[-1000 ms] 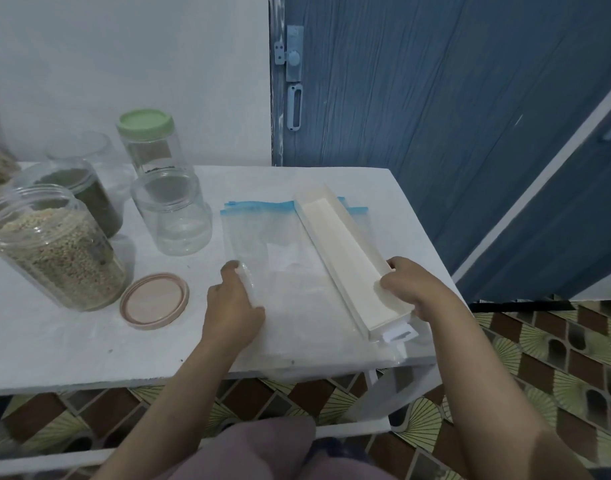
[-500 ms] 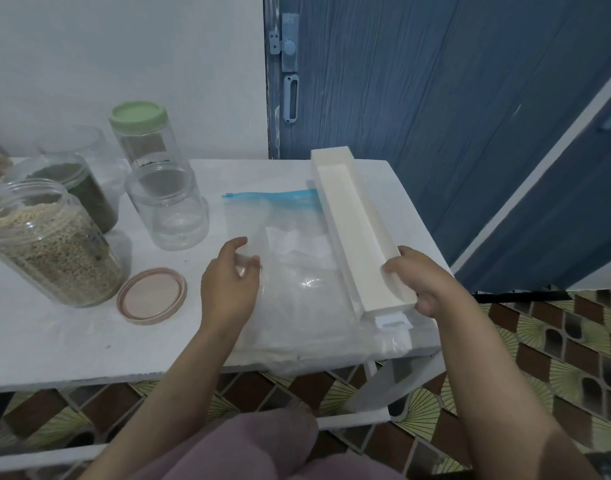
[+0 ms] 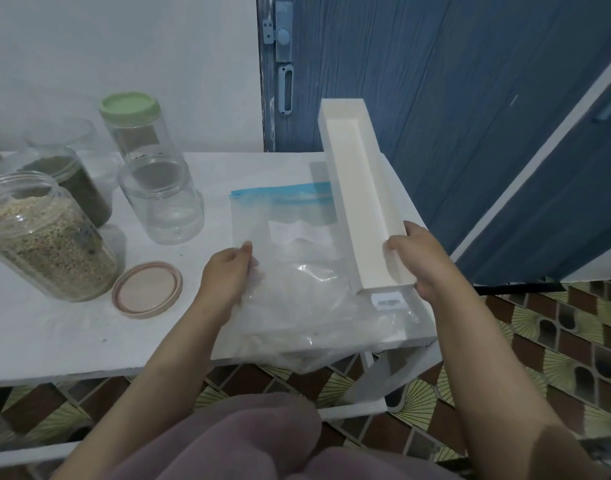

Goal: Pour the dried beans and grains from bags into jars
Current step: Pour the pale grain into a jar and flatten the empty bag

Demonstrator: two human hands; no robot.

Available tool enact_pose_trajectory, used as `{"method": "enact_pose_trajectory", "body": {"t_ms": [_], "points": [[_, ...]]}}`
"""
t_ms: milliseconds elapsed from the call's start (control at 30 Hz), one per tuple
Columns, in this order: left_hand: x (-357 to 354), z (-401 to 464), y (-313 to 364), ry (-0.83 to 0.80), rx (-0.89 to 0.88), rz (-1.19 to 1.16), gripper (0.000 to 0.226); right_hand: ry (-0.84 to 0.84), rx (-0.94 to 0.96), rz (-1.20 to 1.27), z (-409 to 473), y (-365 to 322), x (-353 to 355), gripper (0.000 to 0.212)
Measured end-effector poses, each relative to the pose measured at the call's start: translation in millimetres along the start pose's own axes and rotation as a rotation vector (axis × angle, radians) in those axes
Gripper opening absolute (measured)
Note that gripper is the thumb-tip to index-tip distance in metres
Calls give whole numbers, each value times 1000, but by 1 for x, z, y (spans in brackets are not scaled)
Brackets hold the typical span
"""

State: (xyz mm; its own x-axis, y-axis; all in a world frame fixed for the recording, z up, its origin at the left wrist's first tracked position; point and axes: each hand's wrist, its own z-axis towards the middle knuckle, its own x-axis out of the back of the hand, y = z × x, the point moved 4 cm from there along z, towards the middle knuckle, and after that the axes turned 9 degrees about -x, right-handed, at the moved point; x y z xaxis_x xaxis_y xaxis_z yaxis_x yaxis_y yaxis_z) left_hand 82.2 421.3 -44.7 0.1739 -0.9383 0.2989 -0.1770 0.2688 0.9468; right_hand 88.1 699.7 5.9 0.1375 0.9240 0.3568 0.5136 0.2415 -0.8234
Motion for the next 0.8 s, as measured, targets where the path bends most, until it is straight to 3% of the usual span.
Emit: {"method": "enact_pose_trajectory", "body": {"t_ms": [100, 200, 233, 367, 467, 667, 800], "points": [[-2, 7, -2, -74, 20, -35, 33, 16, 14, 3, 4, 3, -2, 28], [-2, 12, 0, -123, 25, -124, 7, -2, -2, 36, 7, 10, -3, 29], [-2, 14, 2, -129, 36, -160, 10, -8, -11, 51, 9, 11, -2, 30], [-2, 19, 0, -114, 86, -270, 53, 18, -18, 44, 16, 10, 0, 30], [-3, 19, -4, -88, 45, -142, 75, 7, -50, -35, 22, 16, -2, 31], [-9, 13, -2, -143, -152, 164, 72, -64, -32, -180, 23, 25, -4, 40], [-25, 13, -5, -236, -252, 551, 74, -119, 33, -334, 25, 20, -2, 71]]}}
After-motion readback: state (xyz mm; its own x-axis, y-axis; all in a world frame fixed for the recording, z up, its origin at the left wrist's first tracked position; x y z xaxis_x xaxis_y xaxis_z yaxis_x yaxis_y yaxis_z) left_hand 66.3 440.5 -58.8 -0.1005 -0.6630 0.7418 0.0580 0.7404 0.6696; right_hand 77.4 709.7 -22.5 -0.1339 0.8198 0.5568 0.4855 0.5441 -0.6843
